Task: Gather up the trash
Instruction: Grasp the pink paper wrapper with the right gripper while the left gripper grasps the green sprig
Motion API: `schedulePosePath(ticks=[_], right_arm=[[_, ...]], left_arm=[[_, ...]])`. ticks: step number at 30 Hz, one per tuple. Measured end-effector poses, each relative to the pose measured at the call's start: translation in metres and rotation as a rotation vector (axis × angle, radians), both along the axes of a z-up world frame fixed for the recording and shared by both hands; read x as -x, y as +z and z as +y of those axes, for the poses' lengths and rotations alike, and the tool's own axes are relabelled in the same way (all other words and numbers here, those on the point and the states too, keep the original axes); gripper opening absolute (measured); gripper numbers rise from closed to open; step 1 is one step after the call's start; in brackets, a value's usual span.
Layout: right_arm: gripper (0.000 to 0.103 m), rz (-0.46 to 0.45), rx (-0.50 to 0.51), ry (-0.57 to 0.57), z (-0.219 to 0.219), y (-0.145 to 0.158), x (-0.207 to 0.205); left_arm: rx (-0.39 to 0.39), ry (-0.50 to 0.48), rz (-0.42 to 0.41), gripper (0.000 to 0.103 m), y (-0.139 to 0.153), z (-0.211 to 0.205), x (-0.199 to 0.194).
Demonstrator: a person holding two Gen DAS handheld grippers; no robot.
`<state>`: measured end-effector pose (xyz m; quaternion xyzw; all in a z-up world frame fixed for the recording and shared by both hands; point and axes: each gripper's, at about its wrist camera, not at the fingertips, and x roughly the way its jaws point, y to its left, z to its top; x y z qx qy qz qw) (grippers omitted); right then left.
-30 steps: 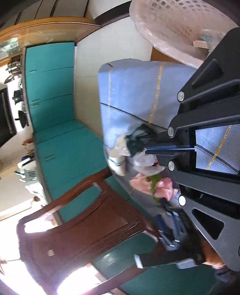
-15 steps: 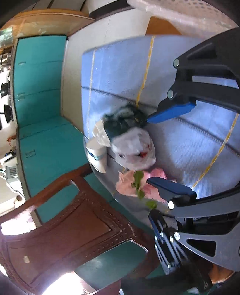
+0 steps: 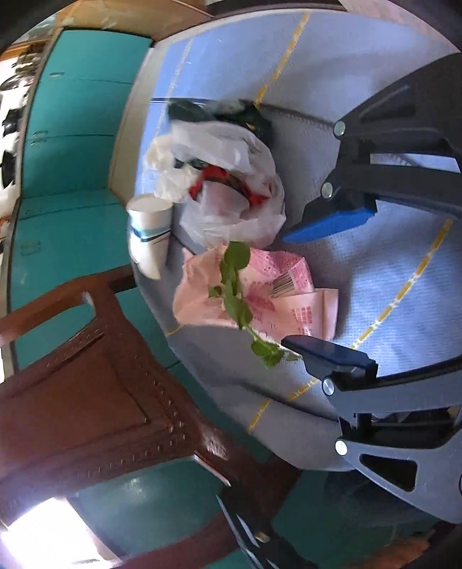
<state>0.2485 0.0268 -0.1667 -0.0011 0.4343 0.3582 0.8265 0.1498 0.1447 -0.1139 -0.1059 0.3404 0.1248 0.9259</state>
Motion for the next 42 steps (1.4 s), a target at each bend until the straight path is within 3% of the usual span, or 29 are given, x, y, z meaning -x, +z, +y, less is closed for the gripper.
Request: schedulePosePath(ticks=[1,2,5,8,12,19,22,25,28,30,33,42], right_arm=[[0.053,0.029,-0.013,-0.012,0.001,-0.007,-0.005],[0.047,0.051,-0.031,-0.012,0.002,-0.011,-0.008],[0.009,0.112,-0.112,0.009,0.0,-0.018,-0.017],[0.008,0.092,-0.118,0.006,-0.007,-0.009,-0.012],[0.008,0.024,-0.104,-0.013,-0.029,0.016,0.001],[0.008,-0.018,-0.049,-0.02,-0.05,0.026,0.011],[0.008,-0.017,-0.035,-0.015,-0.054,0.026,0.013],[0.008,-0.028,-0.029,0.009,-0.053,0.03,0.018],[0.008,-0.059,-0.003,0.029,-0.044,0.033,0.022],[0.008,-0.075,0.016,0.046,-0.041,0.034,0.026],[0.008,-0.09,0.032,0.055,-0.037,0.033,0.029],[0.008,-0.117,0.047,-0.023,-0.057,0.037,0.024]], left_arm=[[0.005,0.0,0.004,0.008,-0.002,0.0,-0.001],[0.014,-0.002,0.011,0.008,-0.004,0.0,0.0],[0.02,-0.006,0.023,0.011,-0.009,-0.002,0.0],[0.016,-0.014,0.037,0.018,-0.013,-0.003,-0.001],[0.04,-0.035,0.073,0.049,-0.027,-0.007,-0.007],[0.008,-0.137,0.124,0.053,-0.049,-0.037,-0.024],[0.01,-0.166,0.11,0.05,-0.048,-0.042,-0.028],[-0.027,-0.186,0.103,0.041,-0.046,-0.049,-0.033],[-0.041,-0.207,0.107,0.029,-0.047,-0.052,-0.035],[-0.047,-0.217,0.112,0.015,-0.048,-0.052,-0.038],[-0.032,-0.23,0.104,0.007,-0.048,-0.051,-0.038],[-0.081,-0.174,0.05,0.005,-0.028,-0.052,-0.023]])
